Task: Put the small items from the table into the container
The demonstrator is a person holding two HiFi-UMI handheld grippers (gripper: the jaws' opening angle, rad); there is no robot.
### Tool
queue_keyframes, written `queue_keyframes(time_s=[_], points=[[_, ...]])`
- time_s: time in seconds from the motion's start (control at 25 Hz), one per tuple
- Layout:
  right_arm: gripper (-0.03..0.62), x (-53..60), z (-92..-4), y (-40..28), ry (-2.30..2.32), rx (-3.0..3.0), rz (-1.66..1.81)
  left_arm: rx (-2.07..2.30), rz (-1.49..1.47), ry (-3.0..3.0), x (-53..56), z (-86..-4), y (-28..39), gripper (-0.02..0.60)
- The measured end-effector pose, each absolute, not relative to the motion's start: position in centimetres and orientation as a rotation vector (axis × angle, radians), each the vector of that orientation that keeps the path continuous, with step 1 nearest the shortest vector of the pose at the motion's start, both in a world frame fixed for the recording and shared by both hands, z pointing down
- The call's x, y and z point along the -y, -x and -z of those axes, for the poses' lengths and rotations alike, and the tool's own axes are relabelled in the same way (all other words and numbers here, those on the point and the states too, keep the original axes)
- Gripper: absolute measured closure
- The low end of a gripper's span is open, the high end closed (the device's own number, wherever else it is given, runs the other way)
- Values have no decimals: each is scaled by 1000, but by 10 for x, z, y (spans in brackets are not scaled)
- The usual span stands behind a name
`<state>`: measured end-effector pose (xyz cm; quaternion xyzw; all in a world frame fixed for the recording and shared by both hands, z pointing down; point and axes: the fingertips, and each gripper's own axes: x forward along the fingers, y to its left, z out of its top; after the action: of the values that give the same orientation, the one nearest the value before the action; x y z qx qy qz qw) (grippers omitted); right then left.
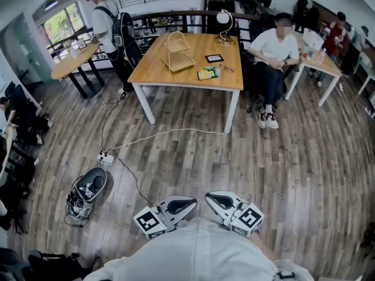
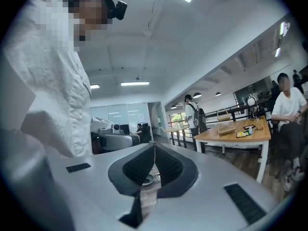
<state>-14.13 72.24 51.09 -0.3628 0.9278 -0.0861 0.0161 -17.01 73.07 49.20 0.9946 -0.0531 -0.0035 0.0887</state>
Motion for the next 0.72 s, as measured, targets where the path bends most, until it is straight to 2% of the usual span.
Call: queue_keyframes(time_s=[0.72], points=[[576, -679, -505, 110, 1151, -2814, 240, 166, 14, -2956, -687, -495, 149, 574]])
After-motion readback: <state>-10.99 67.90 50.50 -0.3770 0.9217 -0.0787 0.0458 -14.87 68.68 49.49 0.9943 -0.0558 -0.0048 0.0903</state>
